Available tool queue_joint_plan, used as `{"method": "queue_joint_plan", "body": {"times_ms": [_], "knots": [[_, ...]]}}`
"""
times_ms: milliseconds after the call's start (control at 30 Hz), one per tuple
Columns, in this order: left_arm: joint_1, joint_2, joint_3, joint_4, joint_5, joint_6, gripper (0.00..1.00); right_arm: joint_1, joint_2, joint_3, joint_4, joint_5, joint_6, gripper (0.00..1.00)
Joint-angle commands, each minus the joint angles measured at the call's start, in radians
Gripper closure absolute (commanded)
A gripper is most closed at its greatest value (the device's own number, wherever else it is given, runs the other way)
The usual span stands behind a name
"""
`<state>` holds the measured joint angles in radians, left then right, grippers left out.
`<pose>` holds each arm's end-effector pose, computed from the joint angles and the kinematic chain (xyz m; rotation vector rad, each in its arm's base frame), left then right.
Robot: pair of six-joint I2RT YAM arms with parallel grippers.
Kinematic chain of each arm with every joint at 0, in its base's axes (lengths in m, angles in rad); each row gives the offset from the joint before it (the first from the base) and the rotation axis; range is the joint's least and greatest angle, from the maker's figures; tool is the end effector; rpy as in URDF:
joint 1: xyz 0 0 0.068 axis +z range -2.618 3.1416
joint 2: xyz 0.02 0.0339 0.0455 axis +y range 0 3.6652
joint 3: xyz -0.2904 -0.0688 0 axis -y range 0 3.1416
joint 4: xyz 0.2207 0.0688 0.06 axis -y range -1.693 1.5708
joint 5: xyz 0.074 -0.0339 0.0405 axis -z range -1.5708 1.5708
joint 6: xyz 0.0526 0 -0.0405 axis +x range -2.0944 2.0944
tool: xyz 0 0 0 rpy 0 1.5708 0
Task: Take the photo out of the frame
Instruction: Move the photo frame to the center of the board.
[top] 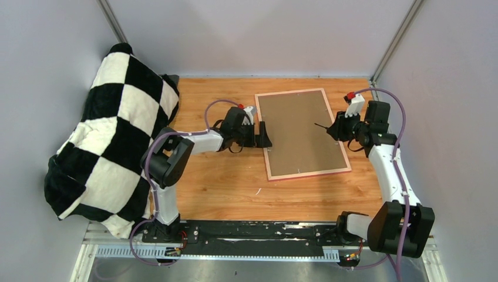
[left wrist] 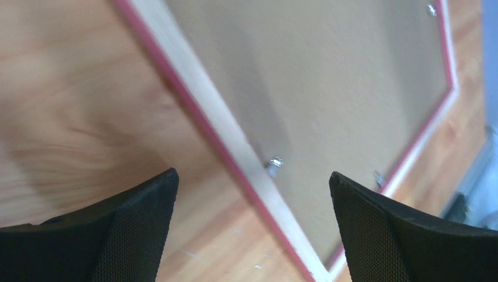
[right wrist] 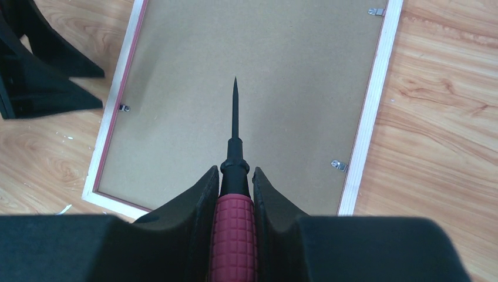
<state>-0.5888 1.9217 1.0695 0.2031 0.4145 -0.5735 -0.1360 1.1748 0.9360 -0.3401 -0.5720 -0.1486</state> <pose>0.3272 -0.2440 0.1857 0.2657 2.3691 -1.0630 0.2373 -0.0037 0.3228 -0.3394 2.0501 0.4399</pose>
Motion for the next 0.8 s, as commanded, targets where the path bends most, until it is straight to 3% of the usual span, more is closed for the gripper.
{"method": "queue_joint_plan", "body": {"times_ms": [0, 100, 200, 367, 767], "knots": [[0.038, -0.071, 0.110, -0.182, -0.289, 0.200, 0.00, -0.014, -0.030, -0.027, 0.026, -0.017, 0.015, 1.00], [0.038, -0.031, 0.247, -0.347, -0.408, 0.323, 0.00, -0.014, -0.035, -0.032, 0.035, -0.028, 0.019, 1.00], [0.038, -0.004, 0.294, -0.371, -0.457, 0.369, 0.00, -0.014, -0.038, -0.034, 0.039, -0.019, 0.018, 1.00], [0.038, 0.060, 0.342, -0.387, -0.428, 0.327, 0.00, -0.013, -0.039, -0.045, 0.054, 0.049, 0.016, 1.00], [0.037, 0.197, 0.448, -0.439, -0.371, 0.256, 0.00, 0.113, 0.001, -0.115, 0.160, -0.041, 0.078, 1.00]]}}
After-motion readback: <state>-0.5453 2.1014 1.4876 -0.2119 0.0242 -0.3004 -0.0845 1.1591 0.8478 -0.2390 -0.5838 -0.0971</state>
